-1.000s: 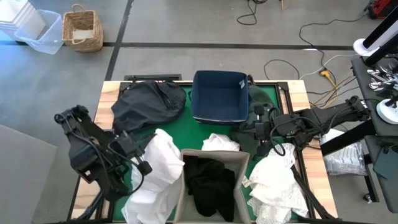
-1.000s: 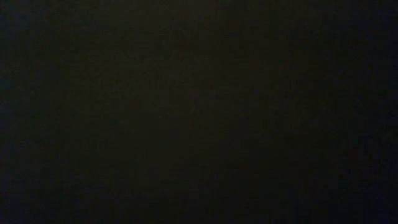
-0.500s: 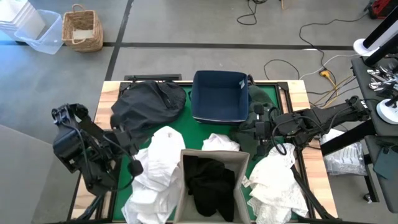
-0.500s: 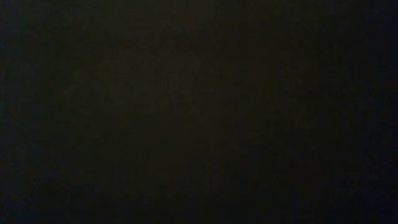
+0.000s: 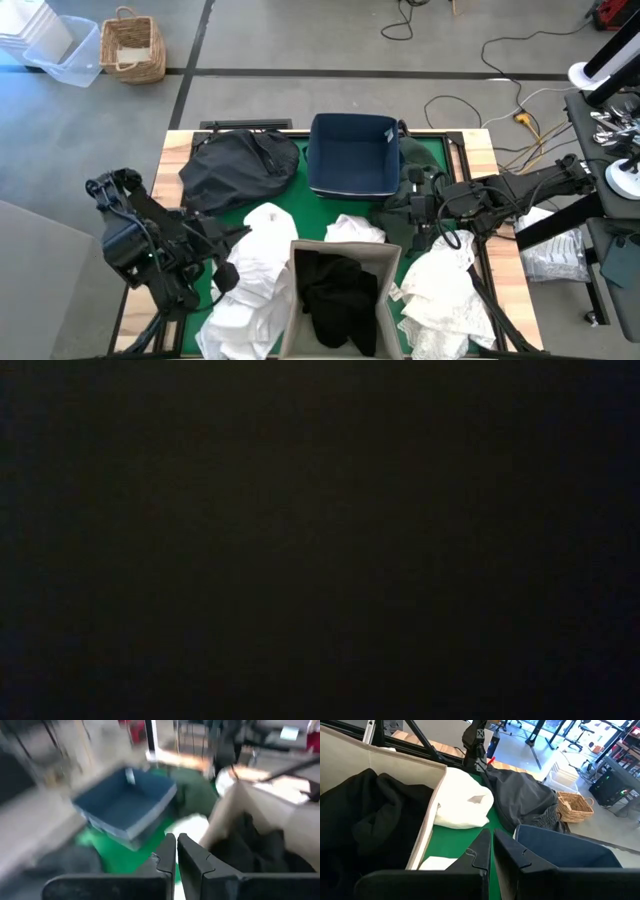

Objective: Sort clothes
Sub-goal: Put the white shirt into the blue laundry bin

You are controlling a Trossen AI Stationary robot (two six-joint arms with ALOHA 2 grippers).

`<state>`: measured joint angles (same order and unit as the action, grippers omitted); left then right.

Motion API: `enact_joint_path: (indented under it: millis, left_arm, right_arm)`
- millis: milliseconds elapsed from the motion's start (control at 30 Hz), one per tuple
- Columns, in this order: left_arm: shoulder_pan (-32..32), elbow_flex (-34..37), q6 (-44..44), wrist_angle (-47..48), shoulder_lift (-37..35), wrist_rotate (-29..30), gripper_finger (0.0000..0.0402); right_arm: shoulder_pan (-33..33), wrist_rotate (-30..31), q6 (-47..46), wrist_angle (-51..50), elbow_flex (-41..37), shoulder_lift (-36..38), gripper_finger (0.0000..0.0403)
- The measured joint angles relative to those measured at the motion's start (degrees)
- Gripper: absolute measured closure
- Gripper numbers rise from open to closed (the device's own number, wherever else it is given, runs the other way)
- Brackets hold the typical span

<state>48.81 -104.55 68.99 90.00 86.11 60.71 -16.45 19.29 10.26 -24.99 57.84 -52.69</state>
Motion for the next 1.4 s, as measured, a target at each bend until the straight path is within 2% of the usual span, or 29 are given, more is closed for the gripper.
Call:
enact_joint_path:
  millis: [133, 400, 533, 633, 800, 1033, 1167, 1400]
  left_arm:
    - [-0.4, 5.8, 10.1, 0.0, -0.1, -10.9, 0.0401]
    - [-1.3, 22.2, 32.6, 0.0, -2.0, -21.5, 0.04]
    - [-2.3, 30.1, 40.8, 0.0, -3.4, -25.1, 0.0377]
    - [-3.4, 34.5, 48.1, 0.0, -3.7, -28.8, 0.0345]
    - [-6.1, 37.7, 49.0, -0.6, -3.8, -33.5, 0.0267]
    - [-9.6, 39.7, 48.1, -2.1, -3.8, -33.2, 0.0153]
    - [-11.6, 41.0, 45.6, -4.6, -3.8, -32.4, 0.0128]
    - [-14.8, 44.0, 38.6, -13.8, -3.8, -31.4, 0.0129]
  right_arm:
    - [0.0, 0.0, 0.0, 0.0, 0.0, 0.0, 0.039]
    - [0.0, 0.0, 0.2, 0.0, 0.0, 0.0, 0.039]
    - [0.0, 0.0, 0.2, 0.0, 0.0, 0.0, 0.039]
    - [0.0, 0.0, 0.2, 0.1, 0.0, 0.0, 0.039]
    - [0.0, 0.0, 0.3, 0.2, 0.0, 0.0, 0.039]
    - [0.0, 0.0, 0.3, 0.2, 0.0, 0.0, 0.039]
    - [0.0, 0.0, 0.3, 0.2, 0.0, 0.0, 0.039]
    - [0.0, 0.0, 0.3, 0.2, 0.0, 0.0, 0.039]
